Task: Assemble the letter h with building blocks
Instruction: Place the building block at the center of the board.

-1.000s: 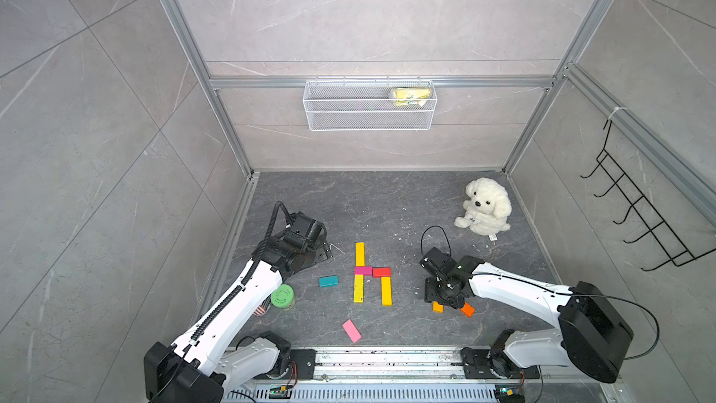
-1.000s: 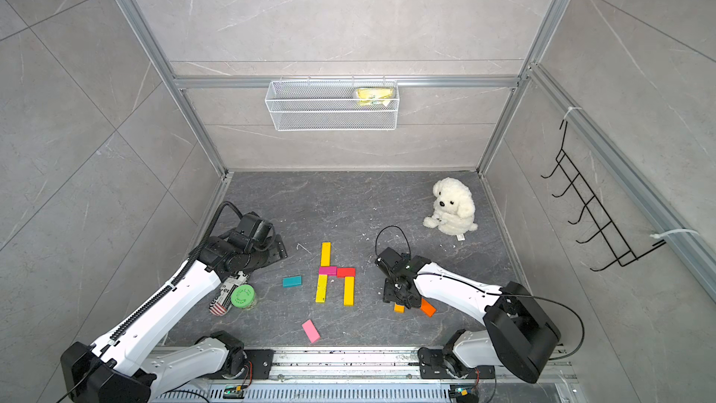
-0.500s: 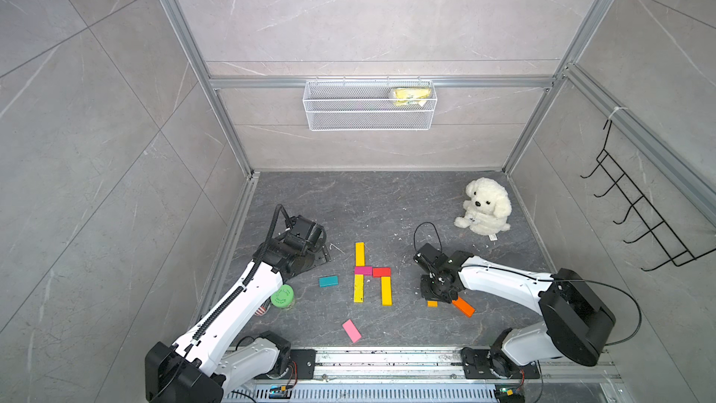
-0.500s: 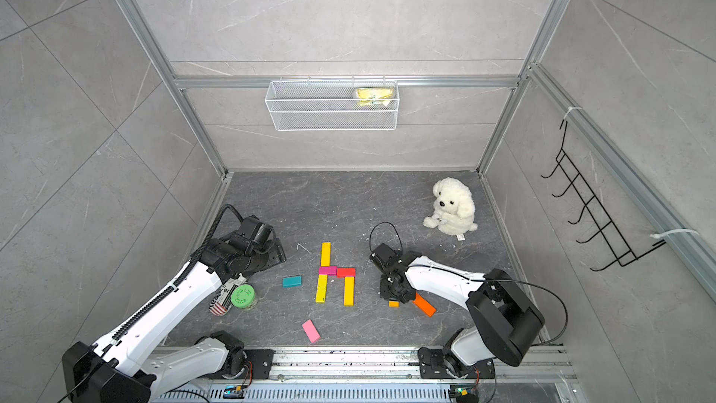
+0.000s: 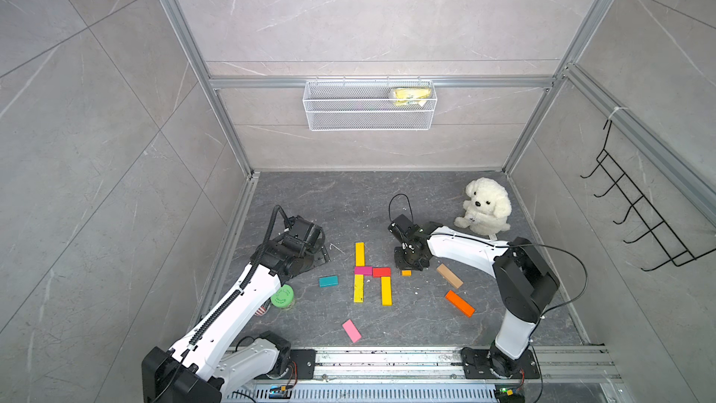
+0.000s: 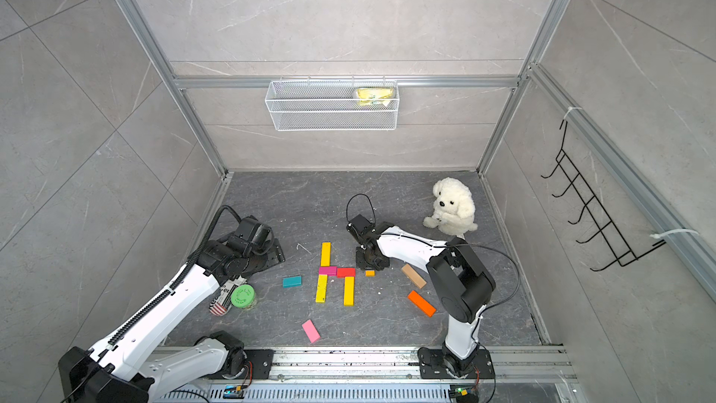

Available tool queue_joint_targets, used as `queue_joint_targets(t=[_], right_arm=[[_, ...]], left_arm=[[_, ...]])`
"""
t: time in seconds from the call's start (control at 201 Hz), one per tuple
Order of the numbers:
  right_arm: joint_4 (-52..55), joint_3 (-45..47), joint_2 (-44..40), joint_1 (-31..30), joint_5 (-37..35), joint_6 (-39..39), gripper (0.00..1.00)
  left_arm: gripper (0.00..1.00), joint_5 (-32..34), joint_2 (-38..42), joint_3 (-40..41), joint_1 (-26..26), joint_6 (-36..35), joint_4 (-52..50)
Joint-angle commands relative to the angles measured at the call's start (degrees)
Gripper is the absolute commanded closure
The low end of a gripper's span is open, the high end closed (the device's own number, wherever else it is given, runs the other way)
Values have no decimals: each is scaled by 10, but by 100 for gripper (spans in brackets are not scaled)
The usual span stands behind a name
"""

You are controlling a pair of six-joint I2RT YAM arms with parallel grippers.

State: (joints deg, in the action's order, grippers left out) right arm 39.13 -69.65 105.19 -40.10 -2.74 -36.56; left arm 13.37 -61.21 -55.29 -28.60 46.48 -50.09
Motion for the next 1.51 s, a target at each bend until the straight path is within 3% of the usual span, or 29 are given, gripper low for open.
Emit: queue_joint_targets(t=[0.0, 0.841, 0.916, 1.165, 1.364, 1.503], right_arm=[[-1, -12, 17, 9, -10, 20, 81], [11, -33, 54, 30, -12, 17, 77], [12, -31, 54, 30, -12, 16, 71], [17, -31, 36, 30, -15, 11, 28], [35, -45, -7, 30, -15, 11, 20], [46, -37, -67, 29, -12, 1, 19]], left_arm=[[23, -2, 2, 1, 4, 8, -4], [23, -7, -7, 3, 3, 8, 1], [23, -8, -9, 3, 4, 7, -1], [20, -18, -27, 11, 3, 7, -3], [10, -58, -82, 42, 1, -1, -2], [4, -51, -142, 37, -35, -6, -5]])
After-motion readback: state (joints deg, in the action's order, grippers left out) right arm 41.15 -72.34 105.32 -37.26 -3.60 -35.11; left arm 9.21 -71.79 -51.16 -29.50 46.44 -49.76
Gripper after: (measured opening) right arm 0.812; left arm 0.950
